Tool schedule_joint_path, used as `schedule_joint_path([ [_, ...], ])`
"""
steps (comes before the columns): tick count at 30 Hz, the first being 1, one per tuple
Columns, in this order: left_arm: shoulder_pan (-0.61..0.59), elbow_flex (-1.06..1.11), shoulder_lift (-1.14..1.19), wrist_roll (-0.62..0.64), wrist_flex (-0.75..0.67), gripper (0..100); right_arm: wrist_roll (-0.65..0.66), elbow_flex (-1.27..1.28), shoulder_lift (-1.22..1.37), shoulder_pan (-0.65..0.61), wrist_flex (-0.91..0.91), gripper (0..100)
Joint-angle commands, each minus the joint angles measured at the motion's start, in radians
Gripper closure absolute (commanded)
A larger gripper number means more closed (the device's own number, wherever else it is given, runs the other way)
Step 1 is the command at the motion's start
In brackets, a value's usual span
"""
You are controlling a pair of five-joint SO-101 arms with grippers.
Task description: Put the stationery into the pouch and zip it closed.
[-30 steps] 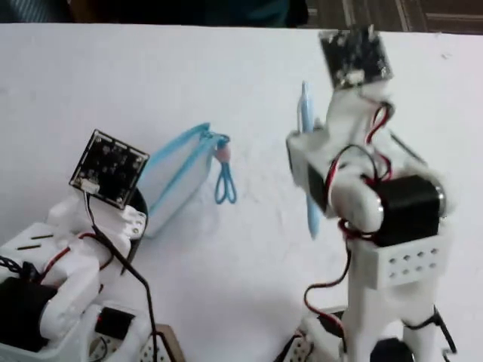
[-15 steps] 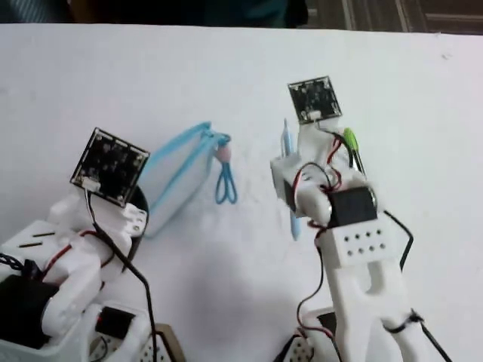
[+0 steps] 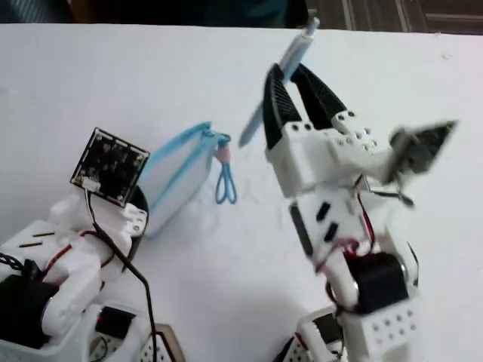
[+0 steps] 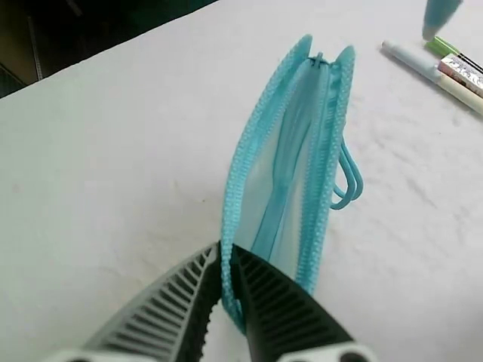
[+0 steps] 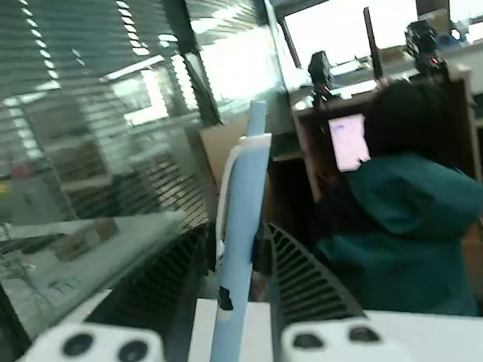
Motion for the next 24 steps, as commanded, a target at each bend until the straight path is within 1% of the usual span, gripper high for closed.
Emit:
schedule_joint_path([
  [1,-0.007,0.0,0.021,0.006,-0.008,98,-0.008,-0.083,0.035,-0.062,-0.022,98.1],
  [5,-0.007,0.0,0.021,0.006,-0.008,98,-0.014,-0.091,0.136,-0.104,-0.041,98.1],
  [8,-0.007,0.0,0.021,0.006,-0.006,98,-0.06,-0.091,0.18,-0.142,-0.088,98.1],
  [11,-0.01,0.0,0.021,0.006,-0.006,98,-0.074,-0.081,0.209,-0.179,-0.084,98.1],
  [14,-0.012,0.0,0.021,0.006,-0.005,98,-0.075,-0.078,0.223,-0.182,-0.064,98.1],
  [20,-0.007,0.0,0.021,0.006,-0.006,98,-0.077,0.057,0.22,-0.185,-0.064,98.1],
  [24,-0.007,0.0,0.021,0.006,-0.006,98,-0.072,0.123,0.219,-0.242,-0.064,98.1],
])
